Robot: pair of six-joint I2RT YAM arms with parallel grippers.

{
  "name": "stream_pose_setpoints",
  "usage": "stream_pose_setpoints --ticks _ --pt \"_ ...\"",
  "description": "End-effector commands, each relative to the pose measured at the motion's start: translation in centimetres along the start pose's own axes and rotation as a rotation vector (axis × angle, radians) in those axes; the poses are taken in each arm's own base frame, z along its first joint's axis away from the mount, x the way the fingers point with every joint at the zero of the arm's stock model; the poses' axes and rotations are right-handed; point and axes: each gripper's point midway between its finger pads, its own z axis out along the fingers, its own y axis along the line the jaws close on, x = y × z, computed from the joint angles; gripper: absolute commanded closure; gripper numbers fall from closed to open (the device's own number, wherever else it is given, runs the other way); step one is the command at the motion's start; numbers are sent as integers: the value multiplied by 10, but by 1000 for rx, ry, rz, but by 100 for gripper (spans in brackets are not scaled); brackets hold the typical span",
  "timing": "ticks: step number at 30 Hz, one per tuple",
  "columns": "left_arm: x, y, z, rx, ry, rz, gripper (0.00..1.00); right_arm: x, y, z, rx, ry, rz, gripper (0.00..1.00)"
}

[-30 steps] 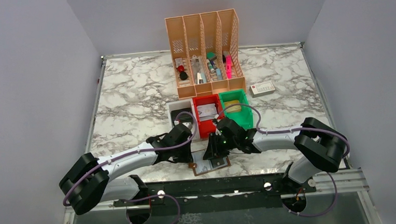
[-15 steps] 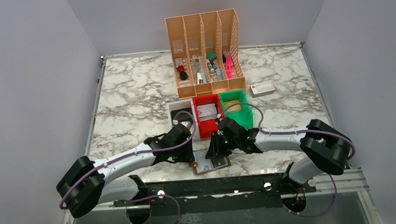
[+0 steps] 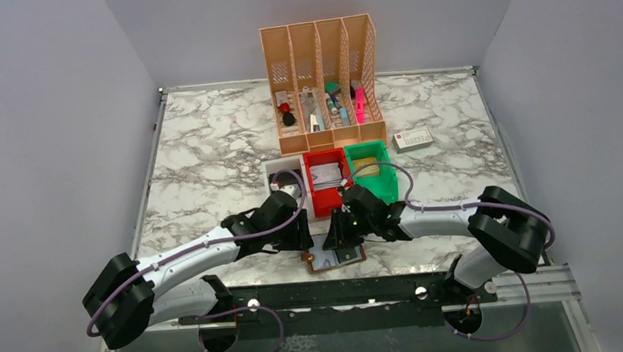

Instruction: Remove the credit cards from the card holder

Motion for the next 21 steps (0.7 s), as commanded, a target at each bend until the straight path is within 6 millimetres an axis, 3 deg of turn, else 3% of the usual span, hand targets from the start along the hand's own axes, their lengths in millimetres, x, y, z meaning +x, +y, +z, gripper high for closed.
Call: stream_pose_setpoints --ticks 1,13,17,21 --pt "3 -8 5 37 24 20 48 9 -20 4 68 23 14 65" --pt "37 17 22 -54 143 30 87 7 -18 3 58 7 64 60" --pt "41 22 26 -83 160 35 92 7 -14 3 44 8 66 57" --pt "44 23 28 -98 172 46 93 9 -1 3 -30 26 62 61"
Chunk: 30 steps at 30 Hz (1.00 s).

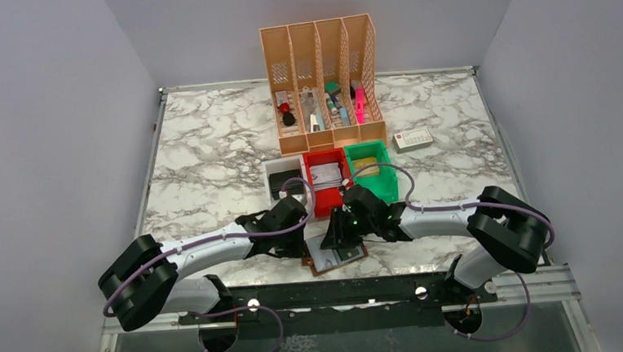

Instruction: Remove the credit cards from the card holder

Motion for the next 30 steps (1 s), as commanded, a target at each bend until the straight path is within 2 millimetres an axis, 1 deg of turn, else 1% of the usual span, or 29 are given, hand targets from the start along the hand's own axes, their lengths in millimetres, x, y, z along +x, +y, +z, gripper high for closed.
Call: stream_pose_setpoints --ticks 1,4,7,10,12,17,25,30 --pt "11 6 8 -38 39 25 93 10 -2 2 -28 36 16 62" --pt "11 5 9 -42 41 34 94 7 6 1 -61 32 16 72" --pt "8 3 9 -44 33 36 95 3 9 -2 -72 15 15 81" --pt "6 3 8 -50 24 35 95 0 8 -6 -71 -2 17 94" --pt "4 4 7 -54 14 36 96 -2 5 -8 -62 -17 21 99" --pt "3 7 5 -68 5 31 100 -8 -1 -16 -53 -51 29 99" --pt "2 12 0 -91 -16 22 100 -12 -9 -26 -73 -55 11 99" --pt "-1 12 -4 -94 -35 18 100 -14 -19 -30 -65 -61 19 99"
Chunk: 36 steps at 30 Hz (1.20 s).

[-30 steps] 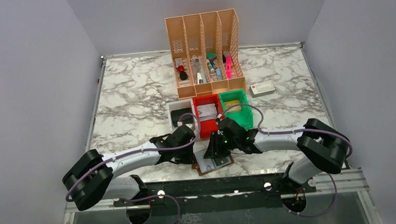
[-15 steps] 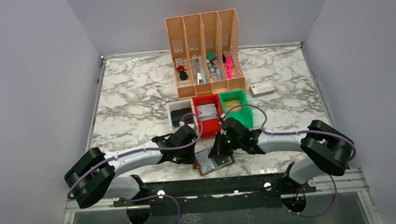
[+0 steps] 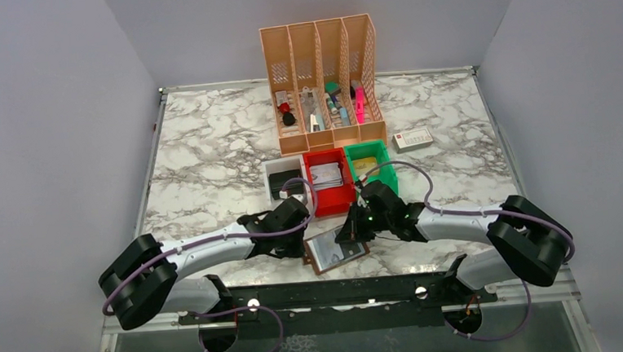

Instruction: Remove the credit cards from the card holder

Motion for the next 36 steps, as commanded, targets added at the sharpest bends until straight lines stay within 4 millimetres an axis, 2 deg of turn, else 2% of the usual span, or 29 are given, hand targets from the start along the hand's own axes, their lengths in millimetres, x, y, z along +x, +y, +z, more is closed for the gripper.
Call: stream_pose_setpoints --ticks 1,4,6,10,13,17,21,30,36 --pt "-1 12 -5 -56 -27 -1 100 0 -1 -7 -35 -5 -11 99" --pt "-13 2 -13 -27 -73 -7 88 5 1 -3 -65 26 3 99" --pt "-25 -6 -20 -5 -110 -6 67 10 -1 0 -69 48 19 99" --pt "-48 -25 -33 42 -179 6 43 14 -6 6 -62 64 36 99" --pt "-56 -38 -35 77 -185 33 36 15 -8 7 -54 65 41 99" --pt "-48 -39 -21 66 -120 67 35 13 -11 6 -37 53 41 99" --pt "-32 -34 -6 27 -48 92 40 10 -13 4 -18 35 39 99" --pt "-9 -12 9 -140 34 128 69 -3 -14 -6 35 -27 16 99" --pt "-7 -9 12 -167 48 140 71 -10 -11 -15 39 -64 4 99"
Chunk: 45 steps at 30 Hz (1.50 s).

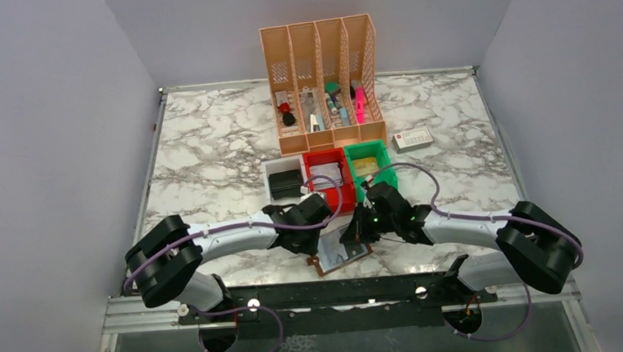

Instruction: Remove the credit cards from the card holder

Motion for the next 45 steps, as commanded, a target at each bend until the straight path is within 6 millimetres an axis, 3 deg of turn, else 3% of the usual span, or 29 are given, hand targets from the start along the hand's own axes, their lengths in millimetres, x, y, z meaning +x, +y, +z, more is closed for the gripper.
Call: stream_pose_setpoints --ticks 1,8,15,22,26,29,32,35,45 --pt "3 7 4 -63 15 17 71 -12 1 -7 25 -51 -17 99" --pt "1 4 7 -72 14 30 73 -19 -9 -16 78 -112 2 98" --pt "-5 2 1 -70 -24 23 71 -23 -5 -18 62 -133 1 98" --pt "-43 -22 -25 -1 -145 20 50 -19 -4 -16 50 -111 1 99" --pt "-64 -43 -38 61 -188 34 47 -18 -4 -15 47 -101 1 99" --pt "-67 -58 -38 127 -186 55 51 -16 -6 -14 50 -98 1 99" --pt "-58 -65 -30 165 -142 62 63 -16 -7 -15 53 -100 0 99" --pt "-44 -62 -19 175 -96 51 74 -16 -7 -16 52 -106 1 99" --pt "-12 -55 5 179 4 36 95 -15 -2 -16 26 -96 -3 98"
